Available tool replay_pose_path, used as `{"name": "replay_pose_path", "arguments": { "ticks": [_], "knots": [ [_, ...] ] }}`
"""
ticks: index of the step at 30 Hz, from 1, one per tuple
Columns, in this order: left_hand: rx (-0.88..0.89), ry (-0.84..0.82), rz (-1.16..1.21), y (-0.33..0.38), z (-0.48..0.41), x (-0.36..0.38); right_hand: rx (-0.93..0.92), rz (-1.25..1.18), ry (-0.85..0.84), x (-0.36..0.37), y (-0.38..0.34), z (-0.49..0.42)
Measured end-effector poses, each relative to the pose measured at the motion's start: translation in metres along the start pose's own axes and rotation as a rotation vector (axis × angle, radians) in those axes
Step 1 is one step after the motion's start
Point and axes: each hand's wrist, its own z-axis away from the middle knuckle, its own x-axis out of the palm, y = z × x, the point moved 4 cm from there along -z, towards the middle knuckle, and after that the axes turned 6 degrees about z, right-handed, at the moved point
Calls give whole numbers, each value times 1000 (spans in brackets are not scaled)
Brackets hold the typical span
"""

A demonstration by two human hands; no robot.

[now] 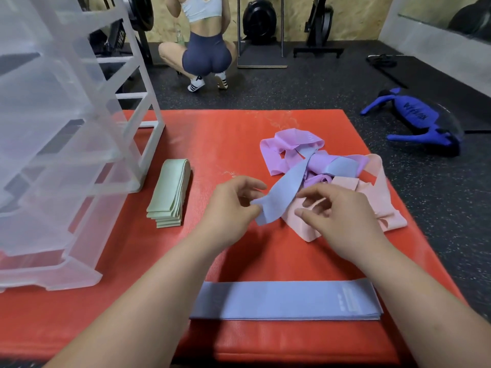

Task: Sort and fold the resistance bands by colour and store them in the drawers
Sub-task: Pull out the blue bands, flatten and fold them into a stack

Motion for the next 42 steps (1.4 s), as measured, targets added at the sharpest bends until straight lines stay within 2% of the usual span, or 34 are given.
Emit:
{"name": "replay_pose_path", "arguments": {
  "ticks": [2,5,9,11,14,17,22,25,29,37,42],
  "knots": [
    [82,-66,-44,8,1,-3,-134,30,-28,4,-5,-5],
    [156,-167,21,22,5,-2,-320,25,-144,15,-17,-11],
    [174,-71,94,25,5,-5,-329,55,-49,20,-20,-15],
    [201,-54,-14,25,4,-9,-307,71,8,20,-21,-15],
    [269,-46,-113,31,7,-12,-326,100,-8,21,-22,-14],
    [362,104,-151,37,9,-19,-318,162,-15,17,-11,-20],
    [388,419,-75,39,10,-46,-264,351,146,-11,22,-31],
    [312,486,-11,31,10,-60,-221,453,165,-28,41,-32],
    [227,476,-26,21,11,-63,-198,534,159,-43,52,-28],
    [110,421,-140,10,19,-68,48,155,7,-62,67,-5],
    [8,373,-142,9,35,-73,231,-299,-21,-65,70,17]
  ]
}}
